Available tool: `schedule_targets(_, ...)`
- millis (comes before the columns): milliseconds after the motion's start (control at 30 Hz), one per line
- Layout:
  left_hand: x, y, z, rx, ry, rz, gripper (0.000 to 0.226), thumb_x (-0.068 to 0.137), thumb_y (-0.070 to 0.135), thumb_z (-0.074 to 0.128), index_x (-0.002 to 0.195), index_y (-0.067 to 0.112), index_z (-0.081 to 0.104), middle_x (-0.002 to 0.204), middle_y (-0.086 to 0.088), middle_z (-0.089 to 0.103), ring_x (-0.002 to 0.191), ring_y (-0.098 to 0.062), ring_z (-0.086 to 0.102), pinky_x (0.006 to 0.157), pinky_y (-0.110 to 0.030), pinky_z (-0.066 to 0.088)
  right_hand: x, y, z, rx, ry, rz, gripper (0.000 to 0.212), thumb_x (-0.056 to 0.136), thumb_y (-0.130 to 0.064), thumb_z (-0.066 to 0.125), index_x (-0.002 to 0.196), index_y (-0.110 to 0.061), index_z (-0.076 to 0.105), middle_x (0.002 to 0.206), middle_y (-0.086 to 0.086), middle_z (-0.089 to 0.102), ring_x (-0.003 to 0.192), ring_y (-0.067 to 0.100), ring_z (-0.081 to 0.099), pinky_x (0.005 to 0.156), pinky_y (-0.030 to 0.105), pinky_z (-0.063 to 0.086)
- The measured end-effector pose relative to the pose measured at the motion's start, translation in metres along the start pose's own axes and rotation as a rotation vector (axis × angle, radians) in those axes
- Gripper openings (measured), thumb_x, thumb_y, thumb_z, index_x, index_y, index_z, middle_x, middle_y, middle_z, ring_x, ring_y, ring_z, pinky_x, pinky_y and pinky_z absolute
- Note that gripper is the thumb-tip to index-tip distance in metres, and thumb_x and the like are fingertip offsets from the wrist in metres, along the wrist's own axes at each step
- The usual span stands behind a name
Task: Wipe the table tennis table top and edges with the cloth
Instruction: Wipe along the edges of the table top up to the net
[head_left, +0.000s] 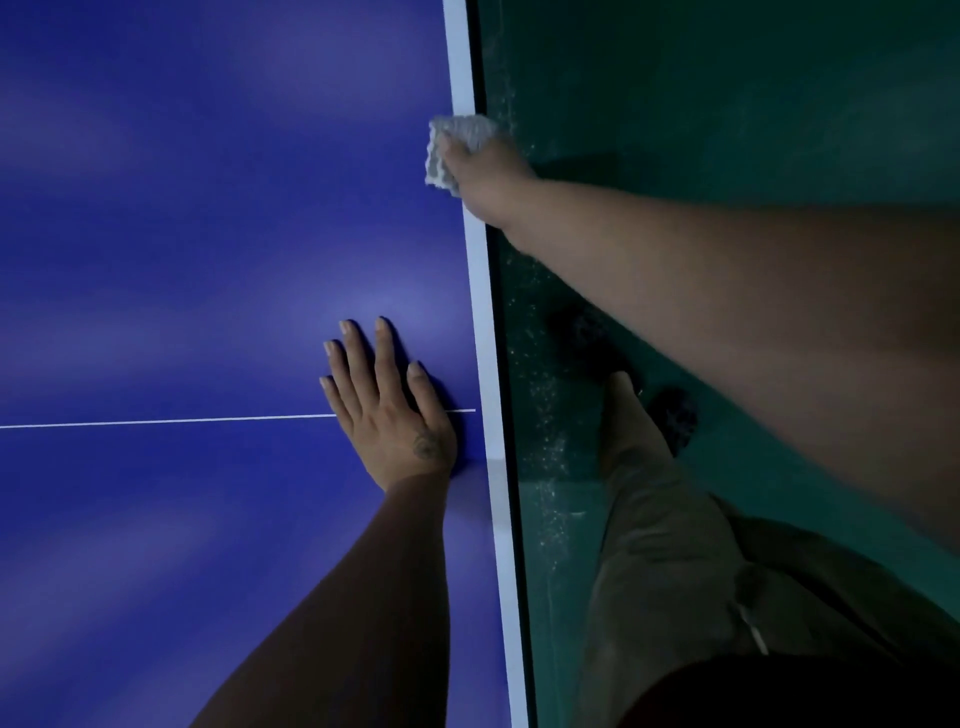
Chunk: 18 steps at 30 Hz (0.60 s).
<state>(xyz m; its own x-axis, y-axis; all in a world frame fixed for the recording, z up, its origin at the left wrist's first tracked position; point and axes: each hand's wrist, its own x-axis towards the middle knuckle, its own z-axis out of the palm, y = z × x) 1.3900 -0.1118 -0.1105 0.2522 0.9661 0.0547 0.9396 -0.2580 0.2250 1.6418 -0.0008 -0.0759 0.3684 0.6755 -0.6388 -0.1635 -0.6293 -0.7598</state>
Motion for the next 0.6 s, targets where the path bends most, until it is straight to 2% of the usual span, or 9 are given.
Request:
schedule_targets(67, 0.0, 0.001, 0.0, -0.006, -0.005, 0.0, 0.057, 0.113, 0.035, 0.038, 0.169, 0.024, 0.036, 0.179, -0.004, 0.023, 0.168, -0.025, 0.013, 0.134, -0.054, 0.013, -0.015, 0.009, 0.001, 0.049, 0.058, -0.031, 0.019, 0.112, -0.025, 0.054, 0.108, -0.007, 0.061, 0.094, 0.006, 0.069, 0.083, 0.005, 0.069, 0.075, 0.012, 0.056)
schedule_targets(100, 0.0, 0.001, 0.0, -0.009, -0.005, 0.001, 0.057, 0.113, 0.035, 0.037, 0.169, 0.024, 0.036, 0.179, -0.004, 0.023, 0.167, -0.026, 0.013, 0.134, -0.054, 0.013, -0.029, 0.021, 0.007, 0.091, 0.069, -0.064, 0.016, 0.111, -0.018, 0.056, 0.104, -0.005, 0.061, 0.092, 0.009, 0.067, 0.081, 0.004, 0.069, 0.077, 0.015, 0.057)
schedule_targets(167, 0.0, 0.002, 0.001, -0.011, -0.003, 0.006, 0.057, 0.113, 0.035, 0.037, 0.168, 0.023, 0.037, 0.179, -0.004, 0.024, 0.167, -0.026, 0.014, 0.134, -0.056, 0.014, -0.066, 0.056, 0.02, 0.079, 0.057, -0.059, 0.02, 0.109, -0.019, 0.059, 0.12, -0.002, 0.057, 0.109, 0.012, 0.066, 0.097, 0.014, 0.067, 0.094, 0.027, 0.056)
schedule_targets(233, -0.001, 0.001, 0.002, -0.01, 0.002, 0.009, 0.058, 0.112, 0.034, 0.038, 0.168, 0.023, 0.037, 0.179, -0.004, 0.024, 0.167, -0.026, 0.015, 0.133, -0.057, 0.016, -0.114, 0.094, 0.031, -0.001, 0.034, -0.003, 0.027, 0.109, -0.029, 0.06, 0.13, -0.015, 0.051, 0.113, -0.005, 0.059, 0.099, 0.005, 0.062, 0.088, 0.012, 0.047)
schedule_targets(300, -0.001, -0.001, 0.003, -0.002, 0.003, 0.003, 0.058, 0.112, 0.034, 0.038, 0.169, 0.024, 0.036, 0.179, -0.003, 0.023, 0.167, -0.026, 0.015, 0.133, -0.057, 0.016, -0.158, 0.127, 0.041, -0.047, -0.029, 0.103, 0.031, 0.109, -0.035, 0.058, 0.136, -0.021, 0.051, 0.114, -0.008, 0.06, 0.104, -0.002, 0.063, 0.084, 0.008, 0.044)
schedule_targets(400, -0.002, 0.0, 0.003, 0.004, -0.009, 0.002, 0.059, 0.112, 0.034, 0.037, 0.17, 0.025, 0.033, 0.18, -0.002, 0.021, 0.167, -0.027, 0.015, 0.133, -0.058, 0.016, -0.188, 0.149, 0.048, -0.116, -0.142, 0.234, 0.057, 0.109, -0.041, 0.054, 0.15, -0.003, 0.043, 0.137, 0.016, 0.061, 0.128, 0.027, 0.062, 0.106, 0.035, 0.049)
schedule_targets(467, -0.003, -0.002, 0.002, 0.009, -0.02, 0.007, 0.059, 0.111, 0.033, 0.038, 0.17, 0.024, 0.032, 0.18, -0.002, 0.02, 0.167, -0.029, 0.015, 0.133, -0.059, 0.017, -0.174, 0.139, 0.047, -0.088, -0.124, 0.293, 0.05, 0.109, -0.043, 0.053, 0.142, -0.005, 0.047, 0.133, 0.017, 0.063, 0.12, 0.027, 0.066, 0.104, 0.038, 0.051)
schedule_targets(533, -0.002, -0.003, 0.002, 0.012, -0.032, 0.005, 0.06, 0.111, 0.032, 0.039, 0.169, 0.022, 0.034, 0.18, -0.004, 0.021, 0.167, -0.03, 0.016, 0.132, -0.06, 0.018, -0.143, 0.113, 0.041, -0.032, -0.052, 0.256, 0.029, 0.109, -0.043, 0.054, 0.123, -0.017, 0.052, 0.115, 0.006, 0.067, 0.096, 0.007, 0.068, 0.084, 0.02, 0.051)
schedule_targets(600, -0.002, -0.002, 0.002, 0.014, -0.042, -0.008, 0.059, 0.111, 0.031, 0.038, 0.169, 0.021, 0.035, 0.179, -0.005, 0.022, 0.166, -0.032, 0.017, 0.132, -0.061, 0.018, -0.096, 0.077, 0.028, -0.028, 0.004, 0.162, 0.032, 0.11, -0.047, 0.052, 0.117, -0.016, 0.052, 0.108, 0.002, 0.066, 0.091, 0.01, 0.065, 0.077, 0.023, 0.047)
